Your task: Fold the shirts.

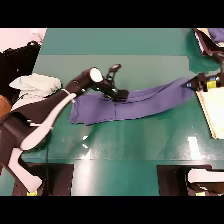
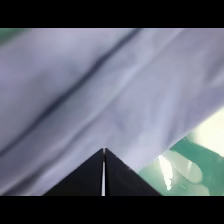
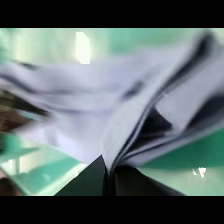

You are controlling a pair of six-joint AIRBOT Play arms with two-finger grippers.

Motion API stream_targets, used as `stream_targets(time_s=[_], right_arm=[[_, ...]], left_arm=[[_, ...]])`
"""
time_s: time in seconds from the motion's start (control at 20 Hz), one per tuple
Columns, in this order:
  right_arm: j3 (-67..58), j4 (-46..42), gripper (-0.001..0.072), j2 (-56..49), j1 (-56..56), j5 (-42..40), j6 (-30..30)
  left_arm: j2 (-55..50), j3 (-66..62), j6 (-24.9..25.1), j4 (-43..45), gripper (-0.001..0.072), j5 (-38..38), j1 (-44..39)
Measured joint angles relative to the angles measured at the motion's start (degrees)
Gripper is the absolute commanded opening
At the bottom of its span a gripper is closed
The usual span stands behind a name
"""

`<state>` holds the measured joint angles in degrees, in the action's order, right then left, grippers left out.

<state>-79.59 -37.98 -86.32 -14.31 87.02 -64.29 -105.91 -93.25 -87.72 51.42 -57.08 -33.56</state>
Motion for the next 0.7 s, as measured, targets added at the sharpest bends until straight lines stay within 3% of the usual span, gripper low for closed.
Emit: stream_targets(time_s=[0.3, 0.7], right_arm=[[-8.7, 5.1, 0.0012, 5.2, 9.3, 0.2, -2.9], [-20.5, 6.3, 0.0012, 1.7, 23.7, 0.3, -5.1]], left_arm=[[-5.0, -3.7, -1.6, -0.7, 0.0027, -1.5, -2.6], [-4.3, -4.6, -2.0, -0.5, 0.0027, -2.5, -1.4]])
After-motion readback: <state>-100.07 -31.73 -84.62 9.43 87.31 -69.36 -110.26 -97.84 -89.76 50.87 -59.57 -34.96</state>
